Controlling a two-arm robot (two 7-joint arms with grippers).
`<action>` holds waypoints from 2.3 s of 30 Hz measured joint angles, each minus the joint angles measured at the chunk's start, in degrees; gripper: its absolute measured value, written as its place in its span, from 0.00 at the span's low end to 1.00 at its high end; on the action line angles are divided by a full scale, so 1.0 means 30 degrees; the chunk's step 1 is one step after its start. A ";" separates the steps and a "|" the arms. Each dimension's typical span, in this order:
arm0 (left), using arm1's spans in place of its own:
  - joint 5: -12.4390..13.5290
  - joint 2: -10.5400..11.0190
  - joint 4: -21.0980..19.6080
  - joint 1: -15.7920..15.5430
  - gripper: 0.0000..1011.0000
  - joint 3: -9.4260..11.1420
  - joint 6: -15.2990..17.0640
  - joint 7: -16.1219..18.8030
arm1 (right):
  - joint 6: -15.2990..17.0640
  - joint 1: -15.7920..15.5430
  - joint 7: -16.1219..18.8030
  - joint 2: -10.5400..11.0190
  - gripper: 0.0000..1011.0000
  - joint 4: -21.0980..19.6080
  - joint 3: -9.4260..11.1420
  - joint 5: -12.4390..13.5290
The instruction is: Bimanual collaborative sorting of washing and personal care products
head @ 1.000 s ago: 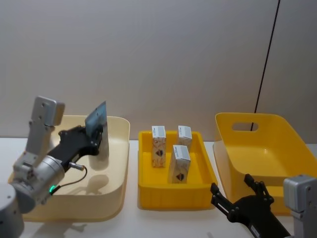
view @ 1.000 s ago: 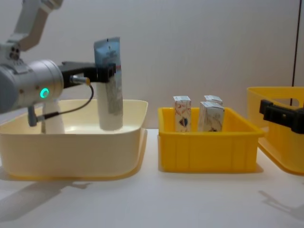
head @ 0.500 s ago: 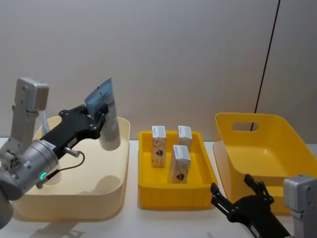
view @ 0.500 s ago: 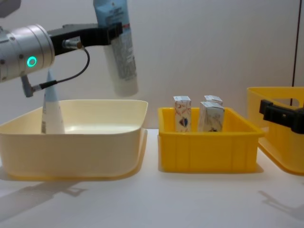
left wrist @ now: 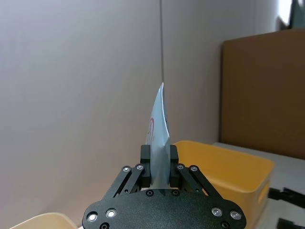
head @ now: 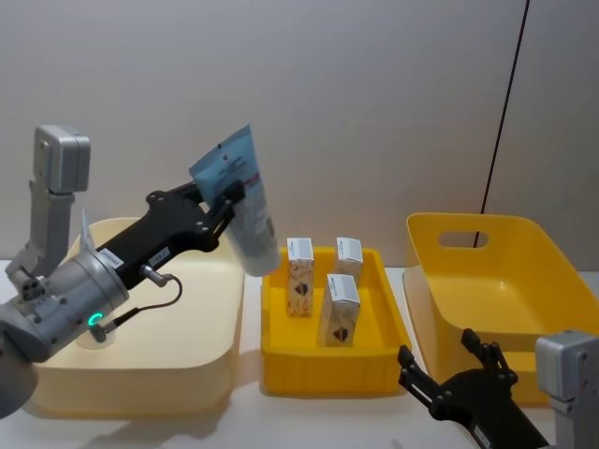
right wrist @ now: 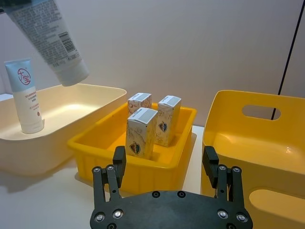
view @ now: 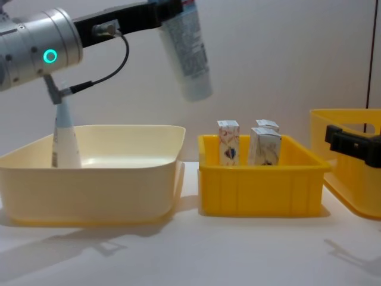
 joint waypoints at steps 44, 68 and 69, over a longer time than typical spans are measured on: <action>-0.3636 -0.2127 0.3597 -0.2542 0.20 0.1853 0.1447 -0.5564 | 0.2288 0.0682 0.1128 -0.0413 0.99 -0.2548 -0.0373 0.1002; -0.3755 -0.2226 0.3758 -0.2641 0.20 0.1936 0.1507 -0.5756 | 0.2309 0.1188 -0.1889 -0.2196 0.99 -0.3486 -0.1025 -0.1942; -0.3758 -0.2228 0.3760 -0.2642 0.20 0.1937 0.1508 -0.5757 | 0.2303 0.1229 -0.1950 -0.2238 0.99 -0.3432 -0.1070 -0.2026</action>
